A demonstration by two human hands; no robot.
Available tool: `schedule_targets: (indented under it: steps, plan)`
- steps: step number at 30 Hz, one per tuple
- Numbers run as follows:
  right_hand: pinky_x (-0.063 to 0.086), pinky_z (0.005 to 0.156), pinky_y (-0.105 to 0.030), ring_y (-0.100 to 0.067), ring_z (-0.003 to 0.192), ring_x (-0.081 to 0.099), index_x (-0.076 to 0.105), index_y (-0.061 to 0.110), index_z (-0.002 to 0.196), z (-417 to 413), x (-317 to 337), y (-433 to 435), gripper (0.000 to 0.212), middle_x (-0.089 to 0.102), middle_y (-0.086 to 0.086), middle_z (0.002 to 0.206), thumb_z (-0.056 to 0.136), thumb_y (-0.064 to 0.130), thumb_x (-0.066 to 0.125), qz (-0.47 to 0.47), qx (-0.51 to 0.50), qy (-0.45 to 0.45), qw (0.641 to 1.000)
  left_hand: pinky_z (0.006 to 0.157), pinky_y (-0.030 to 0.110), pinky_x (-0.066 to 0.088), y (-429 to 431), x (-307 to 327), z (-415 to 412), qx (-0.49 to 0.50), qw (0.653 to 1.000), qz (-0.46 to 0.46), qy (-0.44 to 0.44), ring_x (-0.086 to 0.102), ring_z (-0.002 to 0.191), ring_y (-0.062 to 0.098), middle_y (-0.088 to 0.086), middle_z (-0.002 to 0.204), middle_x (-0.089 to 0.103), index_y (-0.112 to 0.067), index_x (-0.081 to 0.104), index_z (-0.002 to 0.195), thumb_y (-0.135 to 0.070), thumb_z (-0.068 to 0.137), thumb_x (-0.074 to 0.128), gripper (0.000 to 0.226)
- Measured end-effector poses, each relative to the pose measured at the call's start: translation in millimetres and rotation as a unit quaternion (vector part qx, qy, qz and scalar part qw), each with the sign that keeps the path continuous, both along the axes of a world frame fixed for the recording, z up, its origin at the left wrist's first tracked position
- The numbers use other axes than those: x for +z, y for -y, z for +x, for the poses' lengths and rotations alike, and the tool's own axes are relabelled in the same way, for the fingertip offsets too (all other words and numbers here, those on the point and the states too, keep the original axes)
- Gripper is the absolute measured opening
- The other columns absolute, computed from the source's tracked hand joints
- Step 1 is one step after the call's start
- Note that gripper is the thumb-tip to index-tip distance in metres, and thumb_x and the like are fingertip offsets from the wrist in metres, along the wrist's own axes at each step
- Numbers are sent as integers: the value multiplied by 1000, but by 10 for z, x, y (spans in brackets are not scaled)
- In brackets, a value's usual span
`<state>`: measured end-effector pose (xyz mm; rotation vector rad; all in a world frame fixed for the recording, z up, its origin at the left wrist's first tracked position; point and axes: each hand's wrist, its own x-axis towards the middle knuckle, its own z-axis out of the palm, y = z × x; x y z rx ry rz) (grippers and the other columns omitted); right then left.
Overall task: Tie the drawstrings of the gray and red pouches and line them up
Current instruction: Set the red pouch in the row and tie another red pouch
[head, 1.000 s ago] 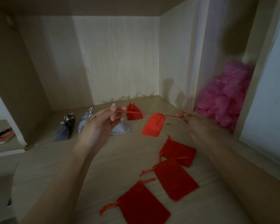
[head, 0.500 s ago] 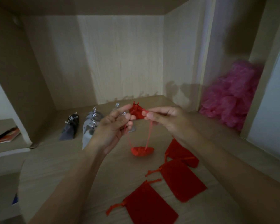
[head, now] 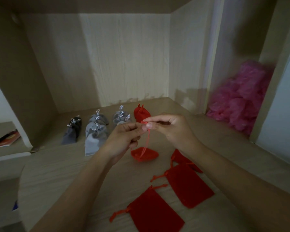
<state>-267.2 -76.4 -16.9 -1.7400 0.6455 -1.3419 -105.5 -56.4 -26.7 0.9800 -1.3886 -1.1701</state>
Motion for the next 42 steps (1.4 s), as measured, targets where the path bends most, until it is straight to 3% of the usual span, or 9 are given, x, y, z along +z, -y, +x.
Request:
schedule_targets:
  steps: [4, 9, 15, 21, 25, 31, 35, 38, 42]
  plan:
    - [53, 76, -18, -8, 75, 68, 74, 13, 87, 12, 16, 3, 16, 73, -3, 81, 78, 0, 71, 3, -10, -2, 1000, 41, 13, 17, -35, 32, 14, -33, 999, 8, -11, 25, 46, 3, 1, 68, 44, -7, 67, 83, -10, 85, 55, 12]
    - [50, 73, -14, -4, 76, 67, 74, 15, 84, -7, 42, 1, 15, 72, 3, 78, 77, 2, 73, -1, -13, -3, 1000, 41, 14, 26, -71, 51, -8, 12, 998, -39, 38, 29, 44, 4, 3, 69, 57, -18, 76, 80, -22, 65, 71, 16]
    - [47, 62, -11, 1, 64, 63, 69, 8, 95, 32, 64, -39, 13, 69, 8, 71, 83, 3, 67, 25, 26, 23, 999, 42, 16, 23, -44, 32, -6, 43, 996, -73, 20, 26, 43, 5, -3, 56, 52, -4, 69, 79, -20, 73, 73, 17]
    - [44, 70, -24, -9, 73, 55, 68, 5, 85, 68, -58, -41, 12, 62, -5, 78, 82, 15, 72, 81, 43, -152, 984, 39, 12, 17, -39, 79, 21, 10, 994, -47, -98, 22, 41, 1, -4, 60, 55, -19, 68, 68, -19, 79, 58, 15]
    - [44, 75, -23, -8, 76, 58, 69, 6, 90, 58, -55, -18, 16, 64, -2, 81, 92, 13, 55, 165, 93, -55, 980, 39, 12, 16, -65, 124, 72, -45, 992, -33, -115, 25, 41, 0, -6, 62, 54, -20, 67, 67, -22, 82, 55, 20]
    - [31, 73, -32, -11, 70, 51, 67, 19, 66, 30, -24, 69, 24, 61, 4, 65, 74, 21, 44, 235, 129, 22, 963, 50, 10, 43, -89, 126, 15, 100, 985, -139, 37, 57, 54, -1, -8, 62, 69, -11, 70, 70, 3, 75, 68, 15]
    - [41, 63, -21, -8, 55, 52, 62, 9, 76, 34, -45, 10, 25, 55, 0, 53, 88, -3, 42, 170, 112, 18, 979, 53, 13, 44, -95, 95, 4, 153, 953, -216, 150, 53, 53, 0, -11, 62, 67, -12, 72, 80, -1, 77, 72, 11]
    - [46, 63, -20, -7, 53, 56, 61, 11, 92, 22, -57, 6, 9, 61, -2, 59, 87, 5, 60, 162, 109, 6, 981, 53, 16, 46, -84, 74, 12, 187, 938, -238, 169, 54, 52, 5, -11, 60, 67, -21, 71, 79, -2, 77, 72, 19]
    - [51, 69, -22, -10, 64, 63, 70, 16, 105, 27, -80, 31, 22, 68, -15, 82, 84, 11, 65, 106, 106, 1, 989, 68, 21, 54, -101, 67, -6, 183, 941, -242, 147, 69, 71, 14, -5, 76, 74, -12, 75, 86, -18, 70, 74, 17]
